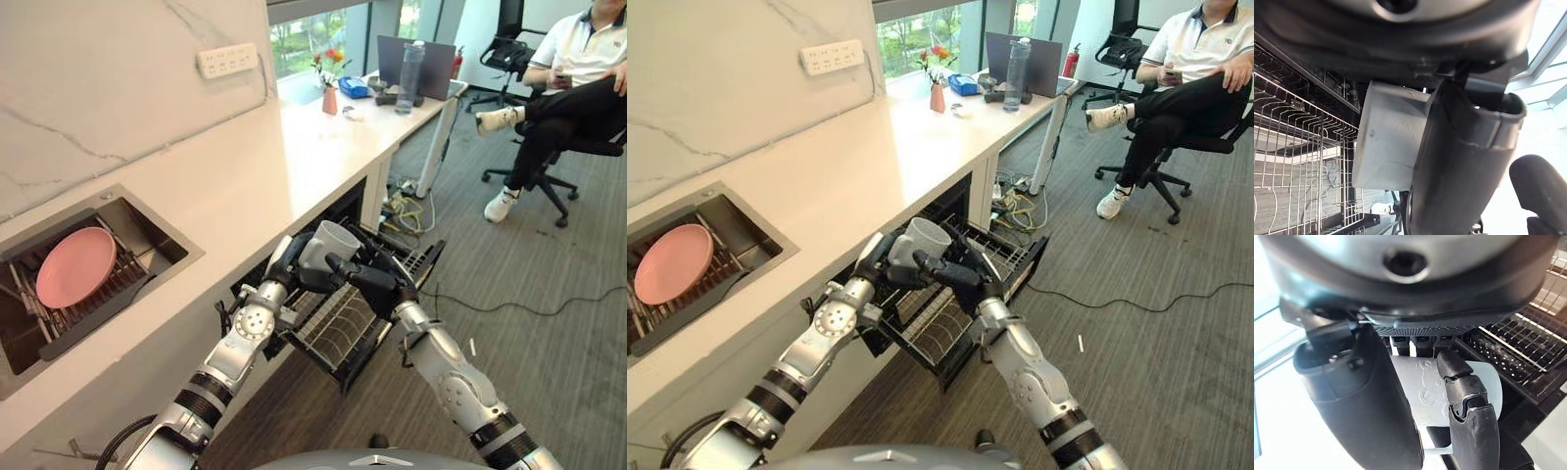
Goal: Place the dishes in the dishwasher.
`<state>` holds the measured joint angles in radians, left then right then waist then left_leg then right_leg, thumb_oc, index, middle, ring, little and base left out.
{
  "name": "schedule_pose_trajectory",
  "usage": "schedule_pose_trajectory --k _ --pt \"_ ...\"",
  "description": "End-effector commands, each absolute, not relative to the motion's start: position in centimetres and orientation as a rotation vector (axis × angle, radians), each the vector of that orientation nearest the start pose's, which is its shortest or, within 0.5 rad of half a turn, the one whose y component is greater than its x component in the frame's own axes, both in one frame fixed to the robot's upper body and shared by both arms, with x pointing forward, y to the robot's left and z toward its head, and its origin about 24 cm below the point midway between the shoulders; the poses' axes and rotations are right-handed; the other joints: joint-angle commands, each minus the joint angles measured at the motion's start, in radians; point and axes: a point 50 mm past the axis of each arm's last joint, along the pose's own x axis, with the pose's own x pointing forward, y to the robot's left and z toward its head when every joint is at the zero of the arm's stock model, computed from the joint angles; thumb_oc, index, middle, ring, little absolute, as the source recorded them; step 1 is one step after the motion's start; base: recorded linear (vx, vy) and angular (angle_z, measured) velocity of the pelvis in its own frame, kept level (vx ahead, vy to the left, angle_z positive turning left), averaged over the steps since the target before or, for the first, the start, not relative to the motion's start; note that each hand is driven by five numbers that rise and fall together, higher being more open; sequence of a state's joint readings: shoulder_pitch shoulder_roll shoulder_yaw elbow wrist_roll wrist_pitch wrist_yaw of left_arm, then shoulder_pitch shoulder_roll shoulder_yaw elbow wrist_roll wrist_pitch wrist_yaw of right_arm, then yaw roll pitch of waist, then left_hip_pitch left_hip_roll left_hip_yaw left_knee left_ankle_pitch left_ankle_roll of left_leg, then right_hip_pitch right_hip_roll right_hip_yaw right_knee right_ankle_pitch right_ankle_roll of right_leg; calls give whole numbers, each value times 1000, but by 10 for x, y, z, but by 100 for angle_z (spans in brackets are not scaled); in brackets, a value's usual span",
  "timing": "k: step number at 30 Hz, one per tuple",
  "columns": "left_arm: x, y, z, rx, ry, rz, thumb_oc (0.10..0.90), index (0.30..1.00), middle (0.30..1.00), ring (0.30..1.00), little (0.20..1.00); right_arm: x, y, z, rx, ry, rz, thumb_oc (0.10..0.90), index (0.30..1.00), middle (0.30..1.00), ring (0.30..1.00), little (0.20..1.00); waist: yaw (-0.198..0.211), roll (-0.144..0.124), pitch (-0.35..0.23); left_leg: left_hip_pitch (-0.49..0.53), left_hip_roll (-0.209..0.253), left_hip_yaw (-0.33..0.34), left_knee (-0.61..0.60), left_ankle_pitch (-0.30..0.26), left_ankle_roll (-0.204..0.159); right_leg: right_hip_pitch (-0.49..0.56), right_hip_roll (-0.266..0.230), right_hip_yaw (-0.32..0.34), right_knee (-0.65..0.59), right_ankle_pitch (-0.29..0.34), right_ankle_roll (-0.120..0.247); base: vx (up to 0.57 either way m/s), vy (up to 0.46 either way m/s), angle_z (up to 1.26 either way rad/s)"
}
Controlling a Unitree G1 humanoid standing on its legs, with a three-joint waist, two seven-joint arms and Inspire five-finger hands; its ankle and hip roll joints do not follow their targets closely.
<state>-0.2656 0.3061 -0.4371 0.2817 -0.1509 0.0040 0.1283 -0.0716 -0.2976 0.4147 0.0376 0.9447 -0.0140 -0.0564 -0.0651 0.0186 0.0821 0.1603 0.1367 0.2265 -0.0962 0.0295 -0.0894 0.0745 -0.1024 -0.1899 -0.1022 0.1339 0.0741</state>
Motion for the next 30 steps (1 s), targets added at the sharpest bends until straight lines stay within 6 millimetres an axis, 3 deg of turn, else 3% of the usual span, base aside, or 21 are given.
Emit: schedule_pose_trajectory --k 1,2,6,8,9,10,16,22,30 --pt "319 68 94 277 -204 -410 400 300 300 300 300 271 -78 93 741 -35 477 800 900 900 900 900 13 -12 -15 -9 15 -45 17 -50 -20 17 -114 1 15 -78 134 -32 13 8" --pt "320 55 97 292 -214 -441 400 300 300 300 300 274 -67 95 761 -19 494 800 900 900 900 900 15 -12 -14 -12 11 -49 15 -49 -20 16 -117 -4 15 -75 134 -29 14 10" --pt "320 42 98 321 -223 -481 400 300 300 300 300 278 -58 95 784 5 493 800 900 900 900 900 16 -12 -13 -17 8 -55 12 -47 -20 17 -119 -7 15 -71 134 -13 4 8" --pt "321 53 94 345 -218 -446 400 300 300 300 300 279 -59 98 793 -6 495 800 900 900 900 900 20 -14 -12 -19 6 -58 12 -46 -20 19 -119 -12 15 -71 134 -2 -2 4" --pt "313 13 99 368 -255 -573 400 300 300 300 300 278 -50 97 803 18 497 800 900 900 900 900 12 -12 -14 -20 5 -59 10 -46 -20 17 -119 -10 15 -69 134 -10 -2 4" --pt "313 6 89 341 -194 -580 400 300 300 300 300 279 -46 96 818 25 498 800 900 900 900 900 10 -13 -10 -21 4 -59 9 -46 -19 17 -119 -8 15 -67 133 -9 -1 6" --pt "318 5 86 382 -189 -540 400 300 300 300 300 279 -34 88 853 89 458 800 900 900 900 900 4 -12 -9 -25 -2 -65 9 -51 -16 19 -121 -5 15 -61 131 -3 3 4" --pt "325 8 100 461 -270 -496 400 300 300 300 300 279 -21 88 857 116 456 800 900 900 900 900 7 -6 -9 -28 -2 -68 9 -49 -17 17 -121 -5 15 -59 130 0 0 0" --pt "323 13 106 450 -298 -487 400 300 300 300 300 278 -22 82 775 123 450 800 900 900 900 900 16 -7 -8 -29 -2 -76 9 -51 -17 20 -121 -10 15 -61 130 0 0 0"
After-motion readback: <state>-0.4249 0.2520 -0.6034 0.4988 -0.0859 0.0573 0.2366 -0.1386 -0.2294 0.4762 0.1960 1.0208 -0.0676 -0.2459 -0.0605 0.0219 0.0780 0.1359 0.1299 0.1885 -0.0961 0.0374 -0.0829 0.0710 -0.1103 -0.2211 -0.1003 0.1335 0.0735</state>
